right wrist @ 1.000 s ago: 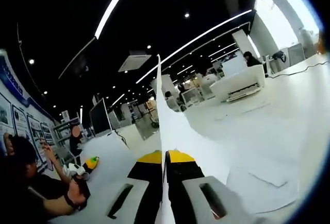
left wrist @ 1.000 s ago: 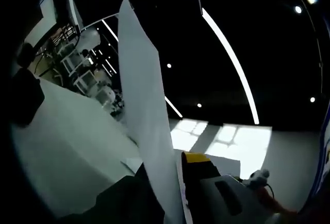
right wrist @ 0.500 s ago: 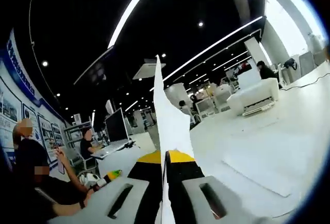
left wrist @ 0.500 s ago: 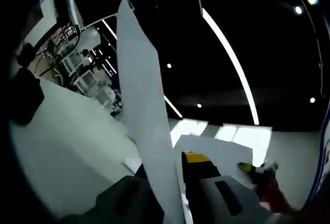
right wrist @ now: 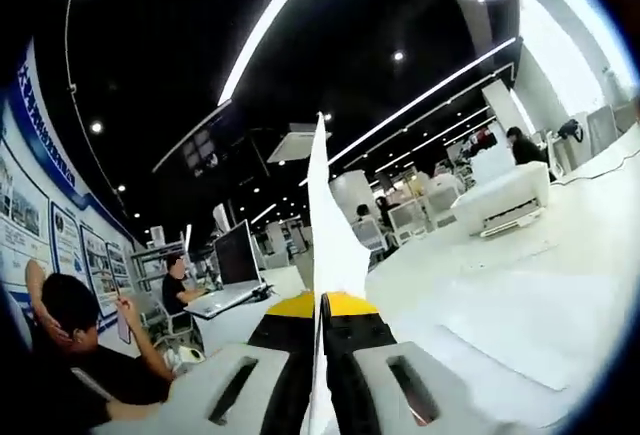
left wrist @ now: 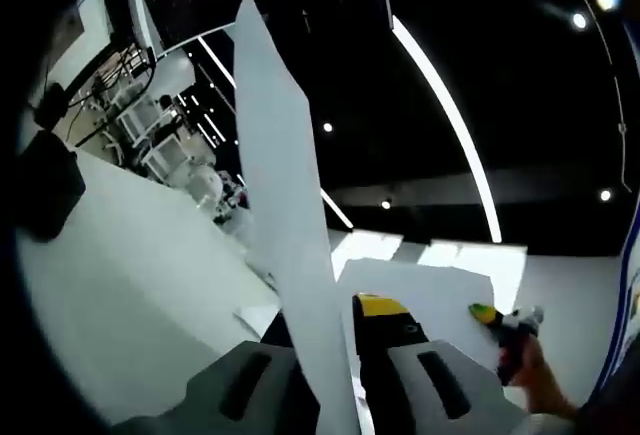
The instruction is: Organize the stack of printing papers by aligning and flattening the scattered papers on the table
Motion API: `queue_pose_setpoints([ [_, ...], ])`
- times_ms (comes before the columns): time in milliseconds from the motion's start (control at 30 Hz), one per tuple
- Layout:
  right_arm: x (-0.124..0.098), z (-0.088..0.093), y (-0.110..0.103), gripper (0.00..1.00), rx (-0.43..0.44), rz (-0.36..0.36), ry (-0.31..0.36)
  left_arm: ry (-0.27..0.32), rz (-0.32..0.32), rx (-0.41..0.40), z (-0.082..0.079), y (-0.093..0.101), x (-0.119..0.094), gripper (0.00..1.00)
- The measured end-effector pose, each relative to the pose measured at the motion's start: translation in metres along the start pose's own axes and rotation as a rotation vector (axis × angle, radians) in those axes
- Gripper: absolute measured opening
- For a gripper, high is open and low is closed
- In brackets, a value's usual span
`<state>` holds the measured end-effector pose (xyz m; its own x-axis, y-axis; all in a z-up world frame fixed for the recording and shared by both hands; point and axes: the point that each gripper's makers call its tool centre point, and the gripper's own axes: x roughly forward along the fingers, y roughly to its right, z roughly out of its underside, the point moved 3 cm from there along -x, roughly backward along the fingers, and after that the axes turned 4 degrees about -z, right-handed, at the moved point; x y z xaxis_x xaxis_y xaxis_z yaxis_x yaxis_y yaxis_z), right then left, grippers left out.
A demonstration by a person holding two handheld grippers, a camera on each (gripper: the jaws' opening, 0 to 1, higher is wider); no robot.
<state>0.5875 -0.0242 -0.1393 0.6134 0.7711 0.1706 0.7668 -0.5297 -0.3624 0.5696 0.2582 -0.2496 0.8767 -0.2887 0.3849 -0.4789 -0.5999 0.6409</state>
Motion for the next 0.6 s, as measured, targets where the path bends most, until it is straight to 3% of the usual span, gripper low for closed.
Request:
queue_pose_setpoints([
  [333, 0.01, -0.012, -0.006, 0.0, -0.014, -0.032, 0.018, -0.001, 0.0, 0.001, 0.0, 0.0, 0.0, 0.12],
  [600, 0.018, -0.021, -0.022, 0.0, -0.026, -0.072, 0.043, -0.001, 0.002, -0.003, 0.0, 0.0, 0.0, 0.12],
])
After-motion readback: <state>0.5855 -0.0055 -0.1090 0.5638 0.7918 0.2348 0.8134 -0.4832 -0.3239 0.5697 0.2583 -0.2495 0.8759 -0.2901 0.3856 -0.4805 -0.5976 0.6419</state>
